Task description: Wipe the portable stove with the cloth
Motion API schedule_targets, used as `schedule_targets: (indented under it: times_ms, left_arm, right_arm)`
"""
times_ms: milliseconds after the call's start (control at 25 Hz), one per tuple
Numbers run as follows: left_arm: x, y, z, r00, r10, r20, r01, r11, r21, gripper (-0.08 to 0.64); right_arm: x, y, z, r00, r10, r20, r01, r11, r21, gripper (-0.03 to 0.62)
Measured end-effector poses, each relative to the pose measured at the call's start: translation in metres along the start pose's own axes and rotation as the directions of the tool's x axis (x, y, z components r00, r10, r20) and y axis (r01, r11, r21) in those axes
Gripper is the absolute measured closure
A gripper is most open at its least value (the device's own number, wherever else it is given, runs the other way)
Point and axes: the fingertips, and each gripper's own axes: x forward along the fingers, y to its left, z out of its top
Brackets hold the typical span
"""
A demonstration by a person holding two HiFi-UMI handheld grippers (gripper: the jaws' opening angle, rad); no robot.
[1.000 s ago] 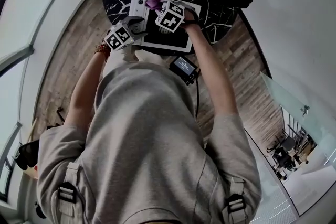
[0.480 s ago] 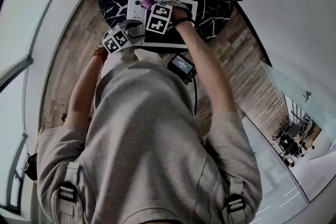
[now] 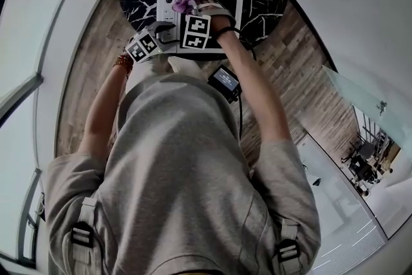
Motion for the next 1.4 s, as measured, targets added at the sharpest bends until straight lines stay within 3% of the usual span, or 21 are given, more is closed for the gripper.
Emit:
schedule_targets:
  times_ms: [120, 320, 640, 960, 1400]
  left_arm:
    - [-0.002, -0.003, 0.002, 1.0, -0.011, -0.001, 0.011, 1.0, -0.013, 0.321]
    - [-0.002, -0.003, 0.004, 1.0, -0.008, 0.004, 0.008, 1.0, -0.015, 0.321]
    - [0.0, -0.007, 0.003, 1.0, 0.003, 0.004, -0.003, 1.0, 0.001, 0.321]
    - [0.0, -0.009, -0.004, 1.0, 0.028, 0.001, -0.028, 0.999, 0.025, 0.314]
    - [-0.007, -0.022, -0.015, 0.996, 0.085, 0.026, -0.084, 0.996, -0.032, 0.314]
  right_arm:
    - [0.003, 0.013, 0.003, 1.0, 0.007, -0.01, -0.007, 1.0, -0.022, 0.503]
    - [0.007, 0.022, 0.004, 0.999, 0.033, -0.01, -0.033, 0.999, 0.022, 0.505]
    - [0.003, 0.05, 0.006, 0.987, 0.162, 0.022, -0.163, 0.983, 0.087, 0.506]
    - [-0.003, 0.068, 0.01, 0.971, 0.238, 0.02, -0.238, 0.968, 0.075, 0.506]
    - [-0.012, 0.092, 0.013, 0.951, 0.309, 0.001, -0.309, 0.95, 0.039, 0.507]
